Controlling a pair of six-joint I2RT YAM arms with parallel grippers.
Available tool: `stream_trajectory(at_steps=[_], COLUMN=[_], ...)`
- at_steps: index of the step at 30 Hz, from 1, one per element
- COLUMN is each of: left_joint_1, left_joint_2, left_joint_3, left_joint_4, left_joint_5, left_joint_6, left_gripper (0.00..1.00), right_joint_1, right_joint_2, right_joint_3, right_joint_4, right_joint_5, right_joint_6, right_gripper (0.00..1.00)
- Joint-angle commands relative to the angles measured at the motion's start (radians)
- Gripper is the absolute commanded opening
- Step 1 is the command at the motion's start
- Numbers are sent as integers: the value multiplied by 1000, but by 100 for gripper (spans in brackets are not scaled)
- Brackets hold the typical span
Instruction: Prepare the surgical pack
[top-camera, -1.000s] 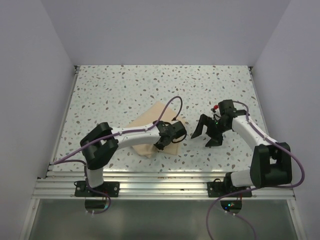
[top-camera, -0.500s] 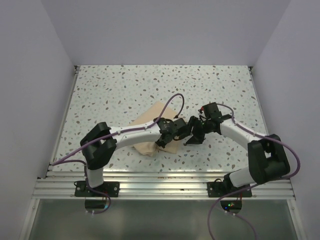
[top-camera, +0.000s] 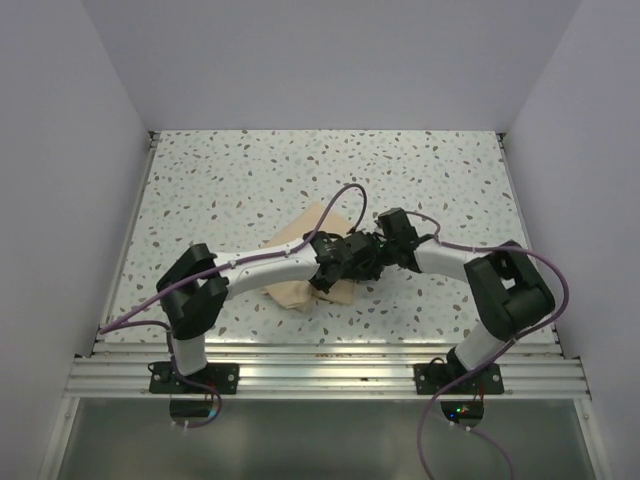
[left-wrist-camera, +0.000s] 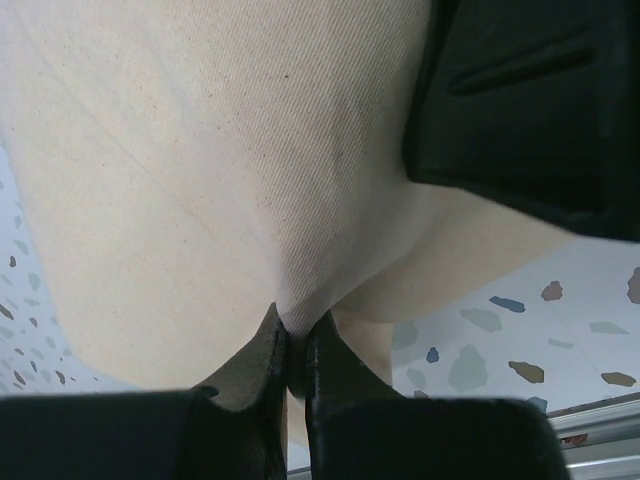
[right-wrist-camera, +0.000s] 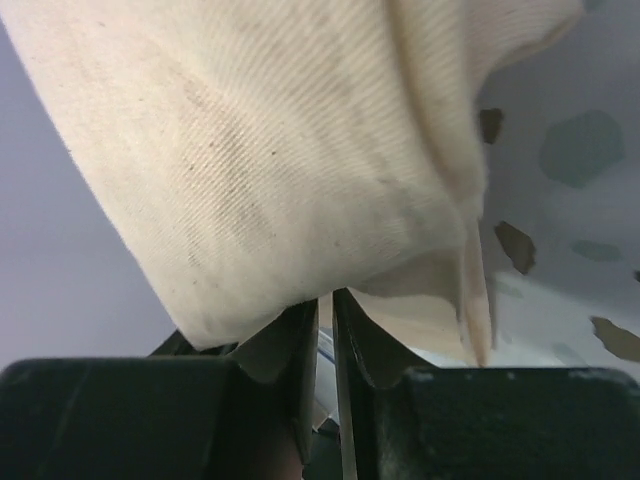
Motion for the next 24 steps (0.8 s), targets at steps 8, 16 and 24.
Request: stream_trajectory(at_steps=[8,16,24], left_joint_1=[8,7,7], left_joint_2=[-91,-106,-92], left_joint_3=[70,63,73], left_joint_4=[54,65,70], left_joint_5=[48,75,98], left_joint_6=[55,79,105], left_gripper=[0,0,0], right_joint_1=[123,158,201], right_joint_2=[94,135,348], right_joint_3=[-36,-48,-88], right_joint_4=[421,645,1079], right_joint_5=[100,199,331], right_joint_6=[213,259,408], right_gripper=[11,12,15])
